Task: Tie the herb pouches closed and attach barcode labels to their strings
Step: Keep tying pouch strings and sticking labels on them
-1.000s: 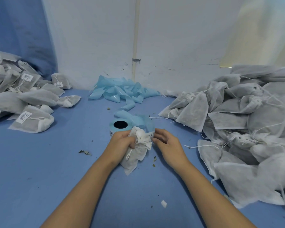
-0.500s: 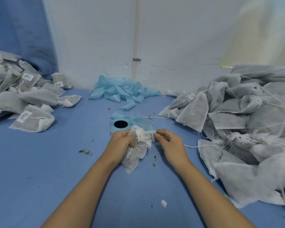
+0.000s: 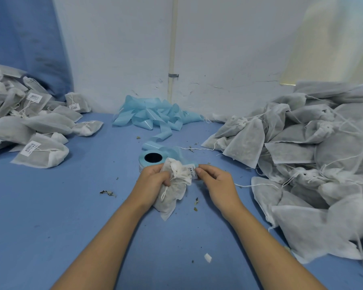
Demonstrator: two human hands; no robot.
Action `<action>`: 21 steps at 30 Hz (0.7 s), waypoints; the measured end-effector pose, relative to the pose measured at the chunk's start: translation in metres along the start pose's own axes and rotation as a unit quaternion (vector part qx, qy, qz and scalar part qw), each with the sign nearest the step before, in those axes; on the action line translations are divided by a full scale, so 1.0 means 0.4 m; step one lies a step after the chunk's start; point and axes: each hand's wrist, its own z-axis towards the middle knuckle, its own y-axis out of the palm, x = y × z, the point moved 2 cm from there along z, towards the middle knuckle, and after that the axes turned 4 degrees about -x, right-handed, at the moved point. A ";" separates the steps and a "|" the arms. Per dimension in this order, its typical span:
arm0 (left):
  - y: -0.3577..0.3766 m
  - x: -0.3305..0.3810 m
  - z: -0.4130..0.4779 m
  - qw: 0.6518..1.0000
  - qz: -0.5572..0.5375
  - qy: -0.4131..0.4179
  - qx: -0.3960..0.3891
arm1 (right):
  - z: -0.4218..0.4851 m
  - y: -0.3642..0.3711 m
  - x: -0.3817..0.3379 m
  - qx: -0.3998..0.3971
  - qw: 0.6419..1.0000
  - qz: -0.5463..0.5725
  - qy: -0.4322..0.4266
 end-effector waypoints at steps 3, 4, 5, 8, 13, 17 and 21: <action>0.000 0.001 0.001 1.000 -0.007 -0.007 0.004 | 0.003 -0.006 0.003 0.020 0.999 0.025 0.016; -0.001 0.001 0.000 1.000 -0.010 -0.010 0.007 | 0.004 -0.009 0.005 0.030 0.999 0.027 0.022; 0.000 0.002 0.000 1.000 -0.013 -0.012 0.010 | 0.005 -0.012 0.008 0.041 0.998 0.025 0.028; -0.001 0.003 0.000 1.000 -0.017 -0.014 0.020 | 0.006 -0.021 0.015 0.108 0.993 0.038 0.031; 0.017 0.005 0.003 0.999 -0.007 0.014 0.035 | 0.001 -0.036 0.010 0.233 0.970 0.061 0.021; 0.046 0.025 0.013 0.995 -0.051 0.045 0.071 | -0.012 -0.027 -0.009 0.246 0.969 0.022 -0.005; 0.056 0.039 0.021 0.987 -0.107 0.046 0.114 | -0.030 0.000 -0.041 0.237 0.970 -0.011 -0.057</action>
